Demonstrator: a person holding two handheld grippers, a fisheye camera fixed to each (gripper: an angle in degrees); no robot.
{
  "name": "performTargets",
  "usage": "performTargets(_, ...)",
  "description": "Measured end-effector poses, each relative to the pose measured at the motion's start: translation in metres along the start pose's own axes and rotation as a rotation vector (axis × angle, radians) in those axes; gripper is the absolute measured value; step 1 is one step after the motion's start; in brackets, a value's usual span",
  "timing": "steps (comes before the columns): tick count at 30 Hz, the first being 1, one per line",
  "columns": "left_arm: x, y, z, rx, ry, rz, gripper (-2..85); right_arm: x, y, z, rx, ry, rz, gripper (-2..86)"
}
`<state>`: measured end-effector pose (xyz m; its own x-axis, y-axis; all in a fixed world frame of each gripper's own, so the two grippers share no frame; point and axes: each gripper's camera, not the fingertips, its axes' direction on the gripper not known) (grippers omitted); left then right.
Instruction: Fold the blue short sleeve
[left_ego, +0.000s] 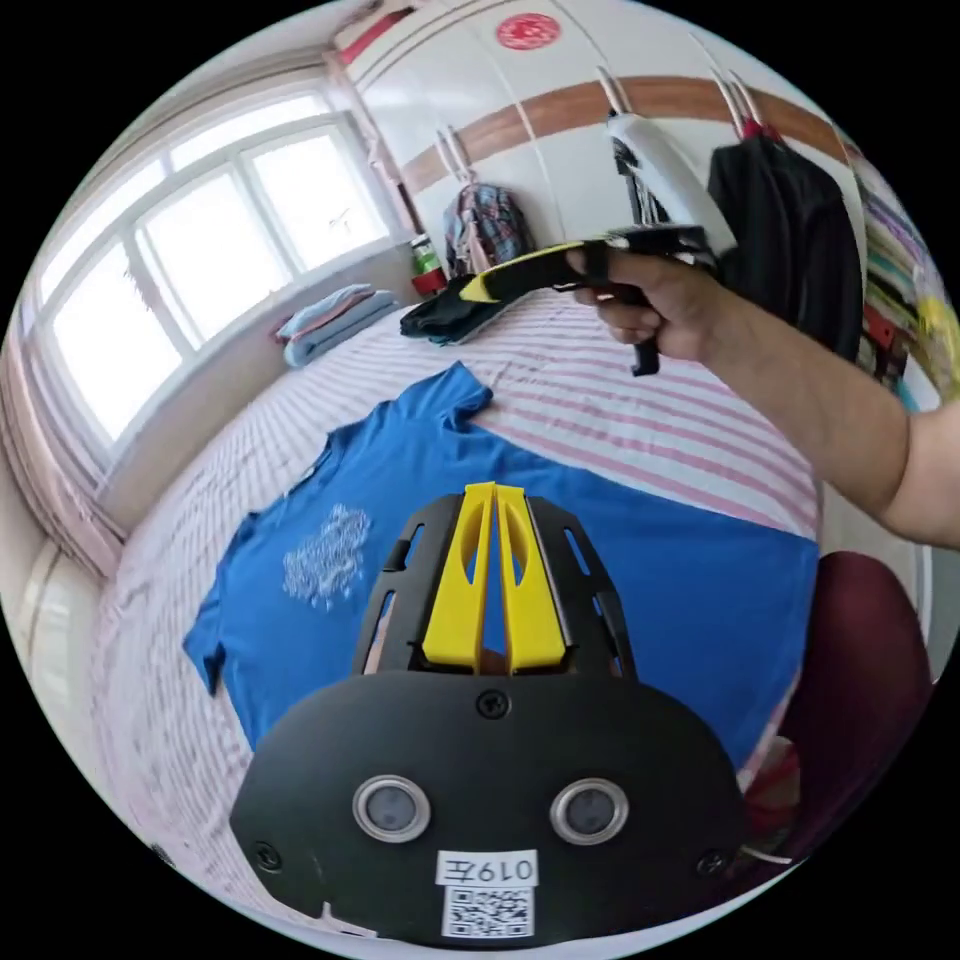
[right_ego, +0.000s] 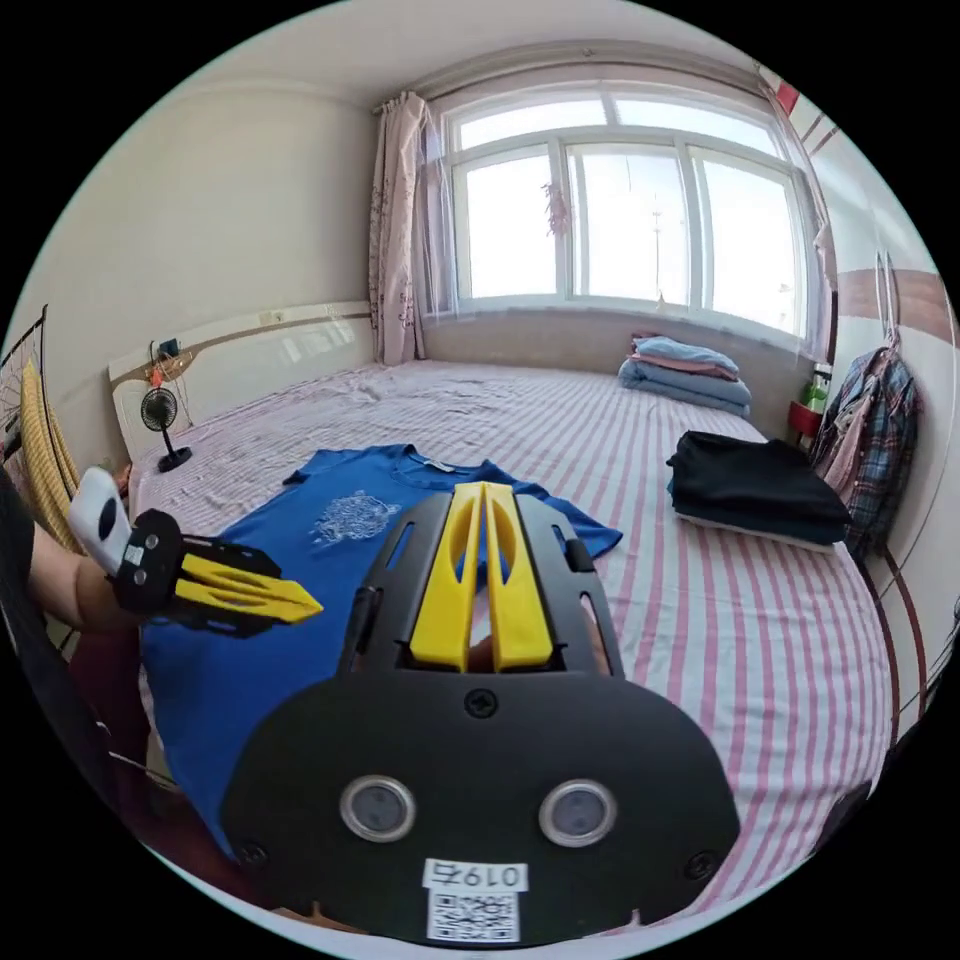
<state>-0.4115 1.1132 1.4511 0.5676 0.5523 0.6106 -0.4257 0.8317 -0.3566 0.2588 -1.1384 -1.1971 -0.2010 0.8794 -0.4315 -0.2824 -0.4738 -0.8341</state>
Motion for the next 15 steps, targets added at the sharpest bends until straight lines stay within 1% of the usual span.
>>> performTargets(1,-0.014,0.037,-0.029,0.008,0.049,-0.122,0.7,-0.036,0.017,-0.029,0.025,0.022,0.006,-0.8)
performTargets(2,-0.024,0.076,-0.057,0.015,0.094,-0.225,0.7,-0.053,0.025,-0.04,0.03,0.027,0.021,-0.8)
performTargets(3,-0.027,0.095,-0.071,0.01,0.099,-0.262,0.8,-0.084,0.039,-0.057,0.007,0.029,0.062,-0.8)
performTargets(4,-0.03,0.13,-0.097,-0.015,0.048,-0.324,0.8,-0.115,0.054,-0.066,-0.05,0.03,0.101,-0.7)
performTargets(5,-0.031,0.161,-0.122,-0.053,-0.051,-0.378,0.9,-0.13,0.061,-0.069,-0.077,0.032,0.118,-0.7)
performTargets(7,-0.033,0.204,-0.157,-0.11,-0.161,-0.439,1.0,-0.181,0.091,-0.078,-0.228,0.078,0.153,-0.7)
performTargets(8,-0.038,0.231,-0.179,-0.122,-0.179,-0.485,1.1,-0.19,0.099,-0.083,-0.253,0.094,0.167,-0.7)
performTargets(9,-0.041,0.243,-0.188,-0.125,-0.172,-0.513,1.1,-0.204,0.114,-0.095,-0.277,0.104,0.212,-0.7)
performTargets(10,-0.048,0.266,-0.204,-0.13,-0.126,-0.567,1.3,-0.214,0.129,-0.107,-0.296,0.096,0.254,-0.7)
performTargets(13,-0.057,0.31,-0.221,-0.151,0.06,-0.622,2.1,-0.24,0.154,-0.136,-0.332,0.082,0.276,-0.6)
performTargets(15,-0.055,0.331,-0.22,-0.196,0.065,-0.634,1.6,-0.259,0.166,-0.14,-0.387,0.107,0.251,-0.7)
